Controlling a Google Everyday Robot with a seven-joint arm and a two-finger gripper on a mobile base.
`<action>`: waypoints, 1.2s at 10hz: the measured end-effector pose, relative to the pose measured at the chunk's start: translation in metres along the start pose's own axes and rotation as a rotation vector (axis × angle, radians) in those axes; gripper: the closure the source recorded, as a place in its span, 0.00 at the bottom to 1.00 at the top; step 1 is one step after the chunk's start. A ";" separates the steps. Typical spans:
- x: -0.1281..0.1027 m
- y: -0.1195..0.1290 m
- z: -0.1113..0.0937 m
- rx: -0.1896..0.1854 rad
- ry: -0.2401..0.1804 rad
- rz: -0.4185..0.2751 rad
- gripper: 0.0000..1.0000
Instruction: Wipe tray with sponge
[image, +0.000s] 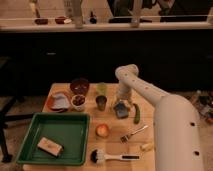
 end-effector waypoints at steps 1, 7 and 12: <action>-0.001 0.000 0.002 0.000 -0.006 -0.001 0.24; -0.009 -0.004 -0.028 -0.013 0.034 0.003 0.80; -0.036 -0.005 -0.096 -0.111 0.135 0.094 0.82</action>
